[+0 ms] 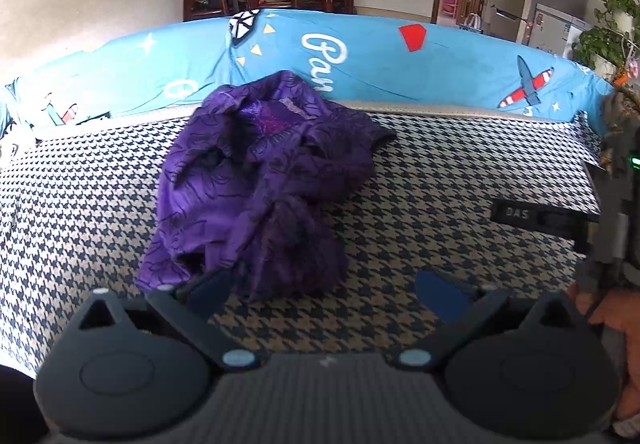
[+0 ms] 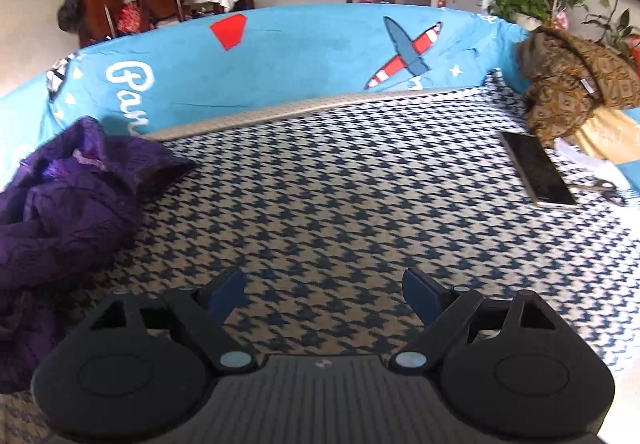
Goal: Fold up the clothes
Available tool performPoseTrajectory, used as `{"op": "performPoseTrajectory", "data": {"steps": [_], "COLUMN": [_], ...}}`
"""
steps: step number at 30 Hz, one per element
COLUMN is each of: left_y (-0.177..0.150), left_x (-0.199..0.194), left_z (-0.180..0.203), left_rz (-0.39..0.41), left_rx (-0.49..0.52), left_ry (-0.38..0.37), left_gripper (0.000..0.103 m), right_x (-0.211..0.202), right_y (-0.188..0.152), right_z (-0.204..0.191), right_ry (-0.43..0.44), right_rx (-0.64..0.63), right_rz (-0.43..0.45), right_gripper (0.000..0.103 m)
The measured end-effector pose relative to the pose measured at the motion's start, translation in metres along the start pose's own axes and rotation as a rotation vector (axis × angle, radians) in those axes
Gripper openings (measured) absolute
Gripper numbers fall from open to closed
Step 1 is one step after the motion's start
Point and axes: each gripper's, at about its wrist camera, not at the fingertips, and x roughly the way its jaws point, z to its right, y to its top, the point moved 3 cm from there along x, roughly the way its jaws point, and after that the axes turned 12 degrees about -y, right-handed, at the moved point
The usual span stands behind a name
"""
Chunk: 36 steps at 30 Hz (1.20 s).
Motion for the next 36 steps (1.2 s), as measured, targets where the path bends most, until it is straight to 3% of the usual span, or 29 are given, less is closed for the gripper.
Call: {"op": "performPoseTrajectory", "data": {"steps": [6, 14, 20, 29, 33, 36], "left_y": [0.011, 0.030, 0.054, 0.087, 0.095, 0.100], "left_x": [0.010, 0.027, 0.041, 0.089, 0.111, 0.123], "left_z": [-0.045, -0.108, -0.142, -0.167, -0.174, -0.180], "left_rz": [0.021, 0.029, 0.059, 0.077, 0.057, 0.053], "left_rx": [-0.037, -0.072, -0.076, -0.100, -0.128, -0.127], "left_ry": [0.093, 0.206, 0.249, 0.233, 0.195, 0.218], "left_gripper": [0.103, 0.103, 0.103, 0.103, 0.103, 0.103], "right_x": [-0.004, 0.000, -0.005, 0.003, 0.016, 0.029], "right_y": [-0.002, -0.005, -0.001, 0.021, 0.028, 0.031], "right_z": [-0.020, -0.055, -0.079, -0.112, -0.124, -0.135], "right_ry": [0.085, 0.243, 0.371, 0.495, 0.508, 0.510], "right_rx": [-0.025, -0.038, -0.034, -0.005, 0.036, 0.058], "right_rz": [0.042, -0.040, -0.032, -0.027, -0.067, -0.109], "right_gripper": [0.087, 0.087, 0.087, 0.087, 0.088, 0.088]}}
